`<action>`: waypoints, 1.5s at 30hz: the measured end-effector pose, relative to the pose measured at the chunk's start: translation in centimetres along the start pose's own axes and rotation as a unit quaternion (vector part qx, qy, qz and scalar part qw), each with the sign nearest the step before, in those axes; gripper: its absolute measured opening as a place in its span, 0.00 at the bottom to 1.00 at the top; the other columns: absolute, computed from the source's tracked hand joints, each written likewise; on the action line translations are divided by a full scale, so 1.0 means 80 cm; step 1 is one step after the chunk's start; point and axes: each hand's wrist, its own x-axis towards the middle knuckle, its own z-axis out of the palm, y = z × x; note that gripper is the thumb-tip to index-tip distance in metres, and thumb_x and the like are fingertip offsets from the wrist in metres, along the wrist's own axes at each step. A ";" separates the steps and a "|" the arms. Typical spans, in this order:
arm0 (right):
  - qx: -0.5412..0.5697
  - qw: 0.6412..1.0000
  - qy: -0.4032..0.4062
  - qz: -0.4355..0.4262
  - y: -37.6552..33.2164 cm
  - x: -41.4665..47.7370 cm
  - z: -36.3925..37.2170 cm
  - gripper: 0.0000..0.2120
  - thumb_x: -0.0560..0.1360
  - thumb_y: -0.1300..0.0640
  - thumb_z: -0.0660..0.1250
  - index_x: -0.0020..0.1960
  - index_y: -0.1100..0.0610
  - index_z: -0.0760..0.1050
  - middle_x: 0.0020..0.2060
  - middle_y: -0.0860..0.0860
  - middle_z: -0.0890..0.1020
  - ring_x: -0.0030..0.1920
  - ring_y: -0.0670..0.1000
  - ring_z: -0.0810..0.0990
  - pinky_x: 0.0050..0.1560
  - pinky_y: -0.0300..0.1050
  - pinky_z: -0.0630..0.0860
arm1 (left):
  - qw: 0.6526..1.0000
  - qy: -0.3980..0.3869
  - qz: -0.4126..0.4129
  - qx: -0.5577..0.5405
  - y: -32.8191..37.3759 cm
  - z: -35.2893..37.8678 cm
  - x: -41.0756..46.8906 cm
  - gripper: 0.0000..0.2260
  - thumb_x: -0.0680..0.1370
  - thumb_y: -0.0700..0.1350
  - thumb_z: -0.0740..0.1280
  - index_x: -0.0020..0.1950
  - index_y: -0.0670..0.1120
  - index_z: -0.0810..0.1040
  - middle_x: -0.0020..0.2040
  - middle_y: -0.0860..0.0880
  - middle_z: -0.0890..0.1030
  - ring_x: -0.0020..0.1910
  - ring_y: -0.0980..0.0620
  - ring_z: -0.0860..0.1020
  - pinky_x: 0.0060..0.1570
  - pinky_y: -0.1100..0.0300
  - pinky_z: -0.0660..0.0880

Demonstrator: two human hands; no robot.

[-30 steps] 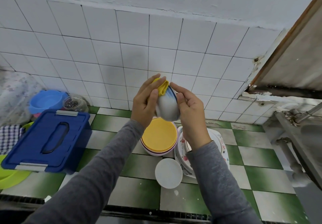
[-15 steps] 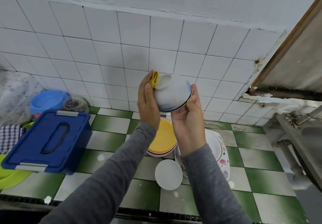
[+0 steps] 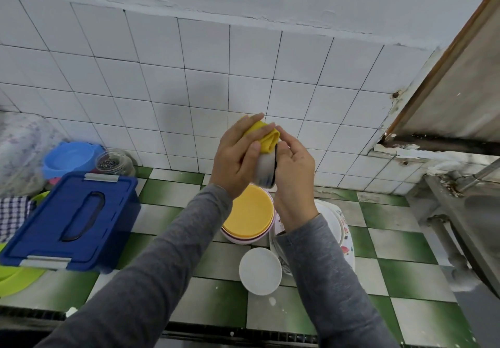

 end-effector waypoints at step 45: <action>-0.522 0.797 -0.138 -0.270 0.042 -0.005 -0.080 0.59 0.59 0.31 0.79 0.78 0.58 0.58 0.76 0.53 0.65 0.76 0.51 0.62 0.77 0.48 0.59 | 0.870 -0.056 -0.359 -0.333 0.000 -0.025 -0.029 0.15 0.84 0.42 0.59 0.68 0.54 0.76 0.66 0.59 0.79 0.67 0.58 0.75 0.68 0.56 0.72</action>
